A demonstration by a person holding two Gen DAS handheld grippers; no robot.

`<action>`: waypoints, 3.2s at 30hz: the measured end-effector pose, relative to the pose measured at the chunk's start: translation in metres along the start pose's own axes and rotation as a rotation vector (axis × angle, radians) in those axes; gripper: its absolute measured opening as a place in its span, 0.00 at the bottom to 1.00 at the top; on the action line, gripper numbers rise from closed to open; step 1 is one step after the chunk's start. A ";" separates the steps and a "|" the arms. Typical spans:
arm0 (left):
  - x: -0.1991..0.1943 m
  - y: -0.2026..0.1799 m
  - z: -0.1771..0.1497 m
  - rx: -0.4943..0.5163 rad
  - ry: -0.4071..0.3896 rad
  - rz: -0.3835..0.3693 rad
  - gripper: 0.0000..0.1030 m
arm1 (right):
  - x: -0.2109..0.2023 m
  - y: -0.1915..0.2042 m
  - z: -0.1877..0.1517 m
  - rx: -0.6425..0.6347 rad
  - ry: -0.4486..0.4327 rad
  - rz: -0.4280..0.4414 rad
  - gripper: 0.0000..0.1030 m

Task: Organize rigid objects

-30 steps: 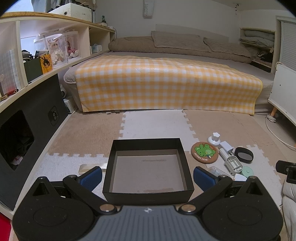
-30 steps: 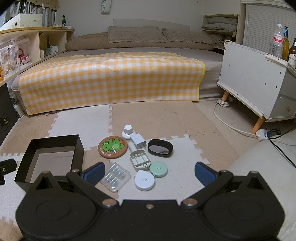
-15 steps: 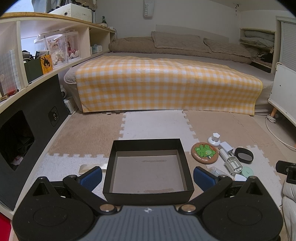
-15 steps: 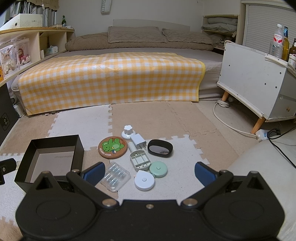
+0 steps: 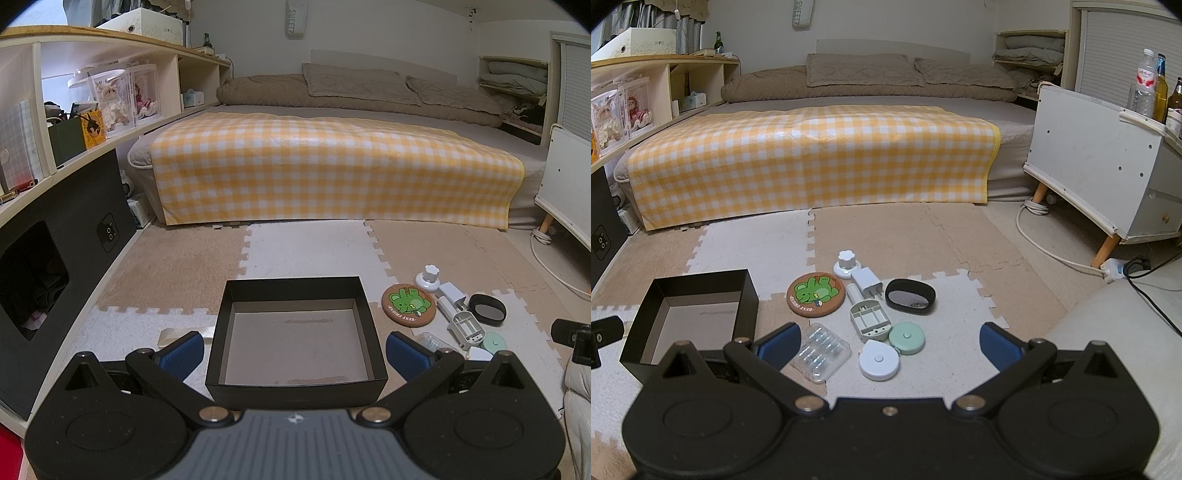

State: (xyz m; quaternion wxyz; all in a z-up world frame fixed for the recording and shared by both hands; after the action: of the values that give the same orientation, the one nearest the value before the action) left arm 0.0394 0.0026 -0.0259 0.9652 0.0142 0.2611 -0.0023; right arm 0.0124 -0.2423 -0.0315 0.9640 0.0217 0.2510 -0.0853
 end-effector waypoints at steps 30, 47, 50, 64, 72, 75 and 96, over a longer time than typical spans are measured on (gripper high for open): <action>0.039 0.049 0.091 -0.065 -0.207 0.090 1.00 | 0.055 -0.017 0.051 0.021 -0.129 0.017 1.00; 0.121 0.085 0.060 0.024 0.015 0.118 0.82 | 0.159 -0.022 0.023 -0.042 0.078 0.054 1.00; 0.137 0.086 0.043 0.044 0.100 0.088 0.65 | 0.168 -0.021 0.013 -0.030 0.114 0.075 1.00; 0.173 0.092 -0.005 0.071 0.367 0.043 0.16 | 0.175 0.064 -0.042 -0.343 0.235 0.449 1.00; 0.185 0.097 -0.018 0.033 0.451 0.032 0.06 | 0.193 0.093 -0.066 -0.434 0.311 0.583 0.98; 0.187 0.100 -0.021 0.012 0.471 0.025 0.05 | 0.202 0.093 -0.067 -0.417 0.335 0.591 0.96; 0.198 0.104 -0.025 -0.001 0.503 -0.005 0.02 | 0.210 0.104 -0.067 -0.377 0.504 0.505 0.73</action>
State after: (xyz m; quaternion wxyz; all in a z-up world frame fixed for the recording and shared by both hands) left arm 0.1987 0.1075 -0.1441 0.8699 0.0134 0.4930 -0.0009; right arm 0.1793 -0.1664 -0.1922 0.8500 -0.0741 0.4775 0.2099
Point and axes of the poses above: each gripper's, at about its wrist camera, not at the fingertips, and x roughly the way its jaws point, y to its left, z to its top, the point moved 5 cm from there along x, roughly the way its jaws point, and after that the axes turned 8 degrees about -y, right-handed, at the moved point
